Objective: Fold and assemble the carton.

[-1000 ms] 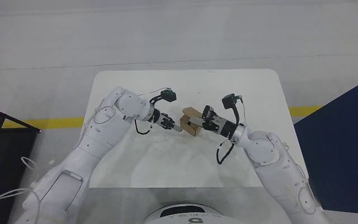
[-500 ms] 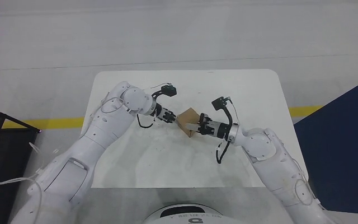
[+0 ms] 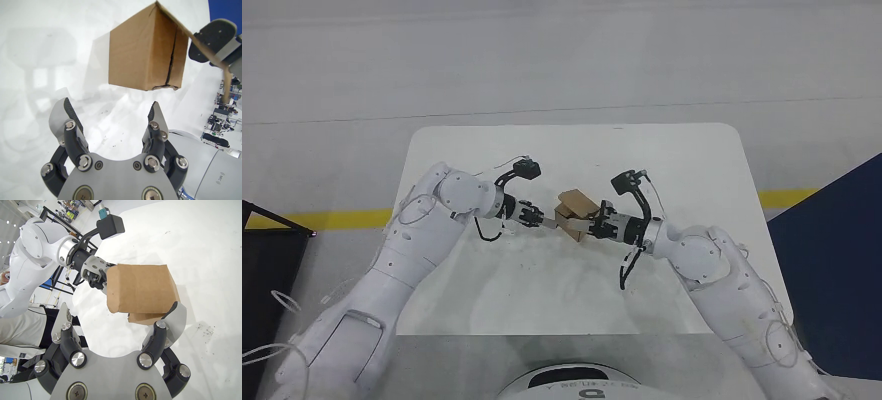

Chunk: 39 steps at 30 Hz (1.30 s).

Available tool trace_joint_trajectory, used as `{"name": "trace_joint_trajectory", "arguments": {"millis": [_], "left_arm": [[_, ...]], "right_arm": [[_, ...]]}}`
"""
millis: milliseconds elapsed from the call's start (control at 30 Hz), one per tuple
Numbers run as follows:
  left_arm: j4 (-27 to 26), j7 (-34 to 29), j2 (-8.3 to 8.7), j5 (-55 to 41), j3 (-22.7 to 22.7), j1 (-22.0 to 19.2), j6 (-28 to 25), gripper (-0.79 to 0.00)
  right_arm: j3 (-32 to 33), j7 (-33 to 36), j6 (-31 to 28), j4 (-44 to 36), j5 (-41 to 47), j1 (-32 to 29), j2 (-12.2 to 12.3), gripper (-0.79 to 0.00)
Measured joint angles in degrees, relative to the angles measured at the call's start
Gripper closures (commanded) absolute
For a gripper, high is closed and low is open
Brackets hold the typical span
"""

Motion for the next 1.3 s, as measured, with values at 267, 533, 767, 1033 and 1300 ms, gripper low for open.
{"name": "trace_joint_trajectory", "arguments": {"millis": [267,533,767,1033,1300], "left_arm": [[-9.60,4.39,2.87,-0.54,-8.25,7.37,-2.33,-0.785],[-13.32,3.73,4.42,-0.19,-11.94,11.15,-2.85,-0.785],[-13.20,3.97,4.58,-0.71,-10.74,11.12,-5.54,-0.785],[-13.37,5.40,5.29,-1.12,-11.97,11.81,-8.14,-0.785],[-11.88,6.14,5.09,-1.47,-9.66,10.50,-9.27,-0.785]], "right_arm": [[-0.42,-1.76,1.89,-1.07,-1.94,-0.13,0.02,-0.785],[8.80,-16.65,11.76,-7.45,-3.40,-7.82,0.68,-0.653],[1.00,-6.29,25.25,-7.38,-21.97,-2.47,0.32,-0.631],[-7.32,2.14,24.92,-1.60,-24.47,5.75,-1.20,-0.573],[-8.64,4.43,22.30,2.17,-19.06,9.15,-2.12,-0.523]]}}
